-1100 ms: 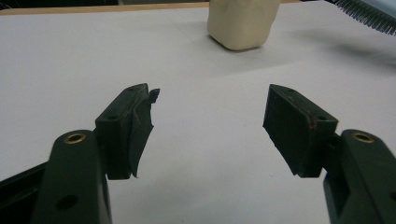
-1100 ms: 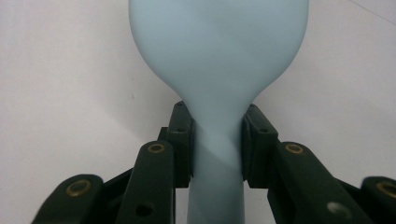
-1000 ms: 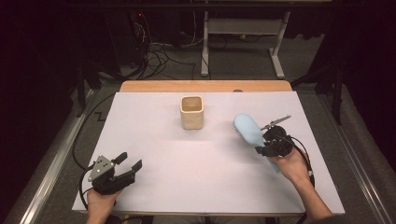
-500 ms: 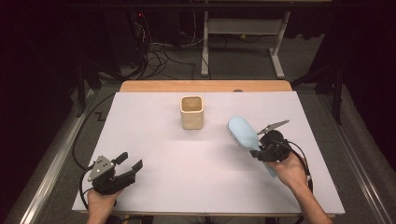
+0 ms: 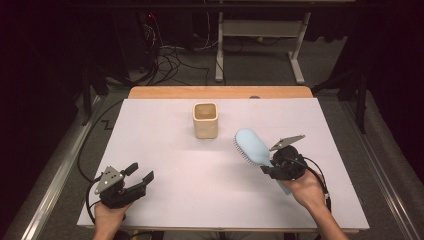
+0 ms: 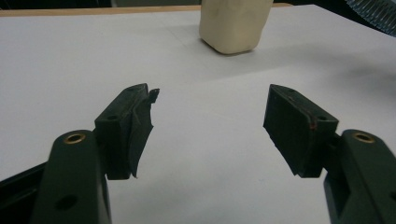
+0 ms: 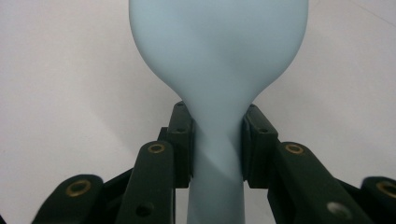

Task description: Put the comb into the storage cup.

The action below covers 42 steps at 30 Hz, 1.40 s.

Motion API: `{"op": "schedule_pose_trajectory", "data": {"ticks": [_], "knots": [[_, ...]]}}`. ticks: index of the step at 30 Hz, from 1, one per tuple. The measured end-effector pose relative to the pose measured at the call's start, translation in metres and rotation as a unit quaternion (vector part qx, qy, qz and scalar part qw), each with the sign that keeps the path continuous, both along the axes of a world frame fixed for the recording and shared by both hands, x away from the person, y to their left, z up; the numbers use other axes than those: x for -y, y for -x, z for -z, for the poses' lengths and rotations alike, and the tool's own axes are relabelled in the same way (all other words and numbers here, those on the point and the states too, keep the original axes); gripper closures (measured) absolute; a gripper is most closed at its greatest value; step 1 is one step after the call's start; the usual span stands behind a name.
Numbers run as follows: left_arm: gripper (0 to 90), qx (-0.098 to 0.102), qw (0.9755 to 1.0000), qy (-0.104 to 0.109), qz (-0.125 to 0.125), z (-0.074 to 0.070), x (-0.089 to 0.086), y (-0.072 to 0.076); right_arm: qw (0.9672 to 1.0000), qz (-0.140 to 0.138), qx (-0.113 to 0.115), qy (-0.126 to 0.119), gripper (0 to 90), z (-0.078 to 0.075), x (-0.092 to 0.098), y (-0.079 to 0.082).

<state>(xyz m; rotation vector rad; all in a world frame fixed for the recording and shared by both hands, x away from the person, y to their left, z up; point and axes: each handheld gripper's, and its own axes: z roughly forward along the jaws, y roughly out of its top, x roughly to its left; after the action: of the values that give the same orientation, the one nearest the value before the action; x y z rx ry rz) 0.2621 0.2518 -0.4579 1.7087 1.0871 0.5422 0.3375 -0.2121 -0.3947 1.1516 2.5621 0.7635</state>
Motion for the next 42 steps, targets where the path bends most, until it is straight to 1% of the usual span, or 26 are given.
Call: {"op": "schedule_pose_trajectory", "data": {"ticks": [3,9,11,13,17,20,23,28,30,33,39,42], "knots": [[32.7,0.000,1.0000,-0.001,0.003,-0.001,0.002,-0.001,0.9999,-0.012,0.005,-0.001,70.5,0.000,-0.004,0.003],[32.7,0.000,0.9999,-0.001,0.013,-0.003,0.009,-0.001,0.9997,-0.022,0.010,-0.009,70.5,-0.001,-0.009,0.010],[32.3,0.000,0.9998,-0.003,0.019,-0.004,0.012,0.000,0.9994,-0.028,0.015,-0.012,70.5,-0.001,-0.010,0.011],[32.2,0.001,0.9996,-0.007,0.026,-0.004,0.016,0.001,0.9993,-0.028,0.016,-0.018,70.5,-0.001,-0.010,0.013],[31.8,0.003,0.9992,-0.007,0.039,-0.007,0.025,0.001,0.9990,-0.033,0.019,-0.022,70.5,0.001,-0.012,0.016],[31.2,0.010,0.9986,-0.013,0.050,-0.010,0.033,0.001,0.9989,-0.036,0.018,-0.026,70.5,0.003,-0.013,0.018],[31.1,0.012,0.9982,-0.013,0.057,-0.011,0.038,0.001,0.9985,-0.042,0.021,-0.029,70.5,0.004,-0.014,0.021],[31.0,0.014,0.9975,-0.012,0.069,-0.014,0.047,0.000,0.9981,-0.048,0.022,-0.033,70.5,0.003,-0.016,0.024],[31.0,0.016,0.9972,-0.012,0.073,-0.016,0.049,-0.001,0.9980,-0.049,0.021,-0.034,70.5,0.002,-0.018,0.026],[30.9,0.018,0.9969,-0.005,0.077,-0.017,0.052,-0.001,0.9976,-0.054,0.023,-0.035,70.5,0.003,-0.021,0.027],[29.7,0.020,0.9962,-0.003,0.085,-0.019,0.058,-0.001,0.9971,-0.061,0.022,-0.040,70.5,0.003,-0.027,0.030],[29.5,0.020,0.9957,-0.002,0.090,-0.020,0.061,-0.001,0.9967,-0.067,0.022,-0.039,70.5,0.004,-0.029,0.031]]}}
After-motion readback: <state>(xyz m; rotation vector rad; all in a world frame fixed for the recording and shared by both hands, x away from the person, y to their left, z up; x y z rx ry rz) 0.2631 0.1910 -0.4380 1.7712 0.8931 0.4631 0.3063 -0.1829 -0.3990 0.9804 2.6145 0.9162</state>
